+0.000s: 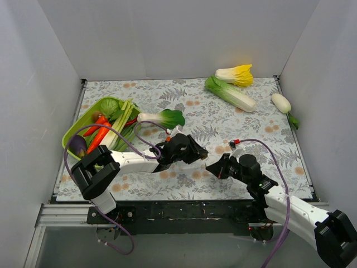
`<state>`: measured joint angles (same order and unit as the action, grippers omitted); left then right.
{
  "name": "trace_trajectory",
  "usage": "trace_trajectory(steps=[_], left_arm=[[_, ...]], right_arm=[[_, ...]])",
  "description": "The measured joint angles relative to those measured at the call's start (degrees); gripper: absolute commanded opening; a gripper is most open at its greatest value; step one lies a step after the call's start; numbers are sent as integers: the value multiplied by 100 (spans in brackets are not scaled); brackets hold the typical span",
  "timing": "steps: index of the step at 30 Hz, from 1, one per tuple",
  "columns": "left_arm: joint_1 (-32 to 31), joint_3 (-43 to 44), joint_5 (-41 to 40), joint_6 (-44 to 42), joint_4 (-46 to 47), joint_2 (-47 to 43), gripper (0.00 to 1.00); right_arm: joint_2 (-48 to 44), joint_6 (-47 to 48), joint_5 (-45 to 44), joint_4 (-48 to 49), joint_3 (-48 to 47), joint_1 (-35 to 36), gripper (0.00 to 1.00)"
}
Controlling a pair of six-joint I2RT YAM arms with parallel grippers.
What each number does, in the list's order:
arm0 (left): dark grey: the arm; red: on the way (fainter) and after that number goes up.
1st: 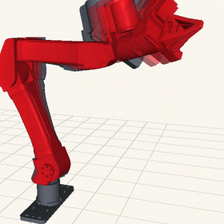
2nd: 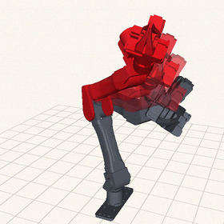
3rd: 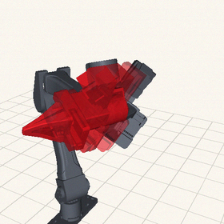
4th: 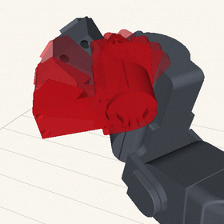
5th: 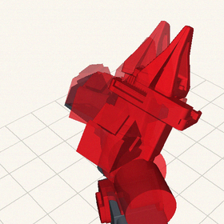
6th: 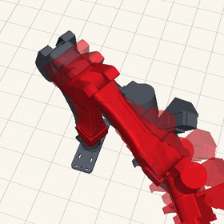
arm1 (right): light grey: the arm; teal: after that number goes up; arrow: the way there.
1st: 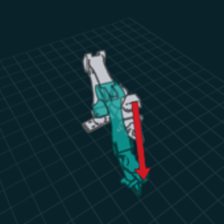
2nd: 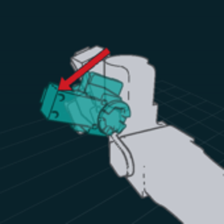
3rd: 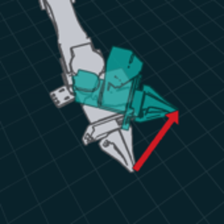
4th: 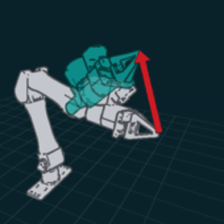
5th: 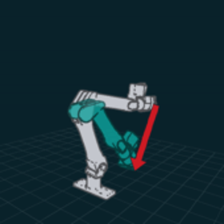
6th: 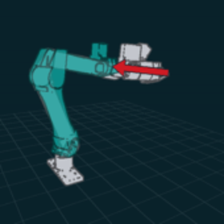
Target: Unlock with the key
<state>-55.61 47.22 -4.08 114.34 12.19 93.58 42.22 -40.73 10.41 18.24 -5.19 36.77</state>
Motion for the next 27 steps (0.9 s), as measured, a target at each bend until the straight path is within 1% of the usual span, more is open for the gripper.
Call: trace_trajectory(steps=[8, 27], left_arm=[[-2, 0, 0, 7, 9, -7, 0], [-11, -127, -131, 11, 37, -81, 0]], right_arm=[[0, 39, -24, -9, -249, 0, 1], [177, 68, -195, -149, -444, 11, 1]])
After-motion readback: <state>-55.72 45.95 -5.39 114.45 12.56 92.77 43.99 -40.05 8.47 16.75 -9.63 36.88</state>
